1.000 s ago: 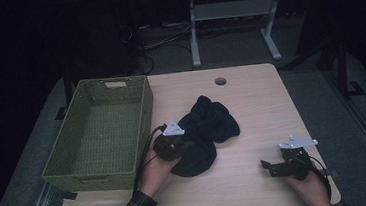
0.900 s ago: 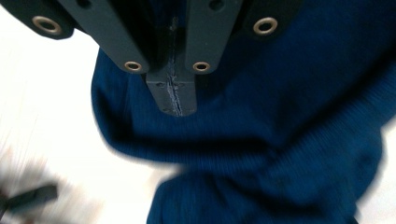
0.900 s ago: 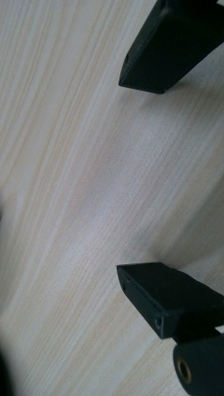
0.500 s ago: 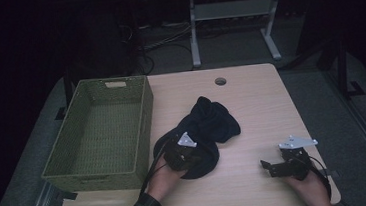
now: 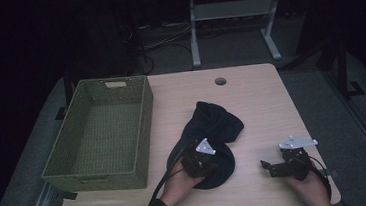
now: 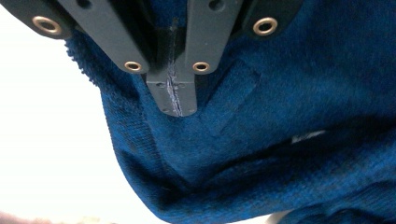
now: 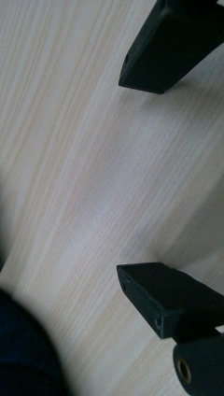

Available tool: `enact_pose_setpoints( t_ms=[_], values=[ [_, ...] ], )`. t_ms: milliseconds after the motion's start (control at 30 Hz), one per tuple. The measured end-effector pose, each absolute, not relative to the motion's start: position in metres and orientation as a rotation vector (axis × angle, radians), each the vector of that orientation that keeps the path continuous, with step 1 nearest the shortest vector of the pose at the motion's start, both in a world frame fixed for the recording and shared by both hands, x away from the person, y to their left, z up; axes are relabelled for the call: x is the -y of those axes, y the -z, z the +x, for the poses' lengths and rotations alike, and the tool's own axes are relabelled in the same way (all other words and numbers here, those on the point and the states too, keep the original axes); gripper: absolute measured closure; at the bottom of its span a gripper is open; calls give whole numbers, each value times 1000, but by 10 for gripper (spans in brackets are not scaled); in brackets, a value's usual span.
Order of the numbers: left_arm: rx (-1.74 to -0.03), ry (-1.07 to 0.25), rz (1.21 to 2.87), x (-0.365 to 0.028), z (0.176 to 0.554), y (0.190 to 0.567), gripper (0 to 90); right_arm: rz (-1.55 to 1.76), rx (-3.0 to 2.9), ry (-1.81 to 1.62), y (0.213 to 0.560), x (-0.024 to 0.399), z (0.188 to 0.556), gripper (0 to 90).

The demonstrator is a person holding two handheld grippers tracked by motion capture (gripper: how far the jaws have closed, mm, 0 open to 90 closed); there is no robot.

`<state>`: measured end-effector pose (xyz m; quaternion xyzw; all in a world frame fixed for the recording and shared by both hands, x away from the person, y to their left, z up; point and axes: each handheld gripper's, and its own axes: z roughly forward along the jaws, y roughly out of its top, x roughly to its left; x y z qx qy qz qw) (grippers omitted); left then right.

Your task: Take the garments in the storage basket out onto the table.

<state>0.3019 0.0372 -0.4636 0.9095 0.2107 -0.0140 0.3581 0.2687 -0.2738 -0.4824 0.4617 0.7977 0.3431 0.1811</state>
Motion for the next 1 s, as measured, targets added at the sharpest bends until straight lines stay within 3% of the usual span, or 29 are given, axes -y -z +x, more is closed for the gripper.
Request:
enact_pose_setpoints(
  t_ms=[333, 1000],
  values=[
    [-476, 58, 2332, -12, 290, 465, 898, 1303, -2253, -969, 482, 274, 269, 86],
    [-541, 10, 2222, -55, 296, 436, 896, 1304, -2253, -969, 482, 274, 269, 86]
  ],
)
